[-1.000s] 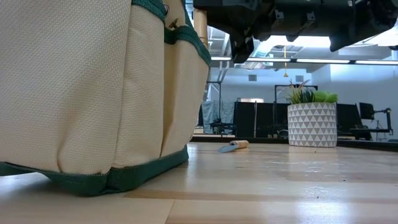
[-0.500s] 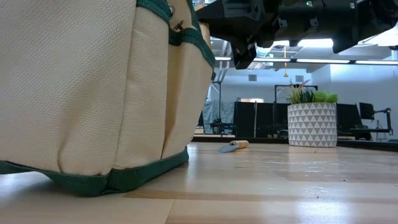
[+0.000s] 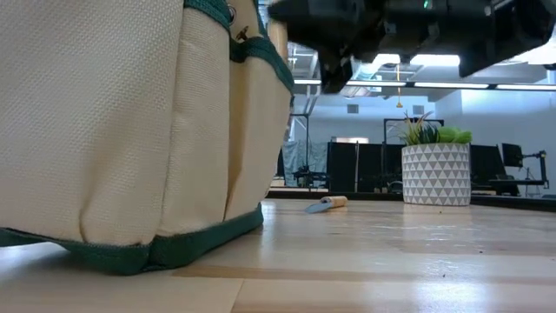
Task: Pick & Place Garden tools in Gardening bag
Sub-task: Put the brown trowel into the gardening bag
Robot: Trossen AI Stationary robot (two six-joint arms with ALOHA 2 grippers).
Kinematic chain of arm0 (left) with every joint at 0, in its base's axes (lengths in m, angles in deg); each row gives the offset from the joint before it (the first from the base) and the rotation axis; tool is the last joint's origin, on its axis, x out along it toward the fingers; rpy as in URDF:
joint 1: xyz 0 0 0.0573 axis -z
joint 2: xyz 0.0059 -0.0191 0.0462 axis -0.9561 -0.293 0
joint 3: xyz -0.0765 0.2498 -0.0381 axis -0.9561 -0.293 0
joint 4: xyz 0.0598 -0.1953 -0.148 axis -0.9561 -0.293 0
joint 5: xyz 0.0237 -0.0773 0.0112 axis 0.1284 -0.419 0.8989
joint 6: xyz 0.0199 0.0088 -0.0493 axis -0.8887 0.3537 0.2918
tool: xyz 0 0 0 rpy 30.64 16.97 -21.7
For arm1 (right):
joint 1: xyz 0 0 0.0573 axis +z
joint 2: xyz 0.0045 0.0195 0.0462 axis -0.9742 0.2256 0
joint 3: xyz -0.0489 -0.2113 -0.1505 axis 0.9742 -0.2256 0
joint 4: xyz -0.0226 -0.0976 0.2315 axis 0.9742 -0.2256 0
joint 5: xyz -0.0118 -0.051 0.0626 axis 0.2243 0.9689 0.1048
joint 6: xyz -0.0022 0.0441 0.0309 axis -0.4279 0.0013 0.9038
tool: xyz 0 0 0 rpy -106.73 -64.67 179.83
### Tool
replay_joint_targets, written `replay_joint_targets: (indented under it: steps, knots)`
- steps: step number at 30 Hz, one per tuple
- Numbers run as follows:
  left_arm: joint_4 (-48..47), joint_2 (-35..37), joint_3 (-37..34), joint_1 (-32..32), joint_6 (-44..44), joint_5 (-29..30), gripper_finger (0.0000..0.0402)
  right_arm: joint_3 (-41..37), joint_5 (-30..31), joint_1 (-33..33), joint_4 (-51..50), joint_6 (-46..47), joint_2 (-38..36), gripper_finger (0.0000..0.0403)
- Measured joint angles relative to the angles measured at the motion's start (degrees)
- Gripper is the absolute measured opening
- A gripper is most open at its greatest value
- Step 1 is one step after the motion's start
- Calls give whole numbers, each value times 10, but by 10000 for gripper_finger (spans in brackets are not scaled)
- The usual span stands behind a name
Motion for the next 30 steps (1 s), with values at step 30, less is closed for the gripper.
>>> replay_joint_targets:
  steps: [30]
  knots:
    - [0, 9, 0, 0, 0, -6, 218, 40, -8, 8, 9, -7, 102, 62]
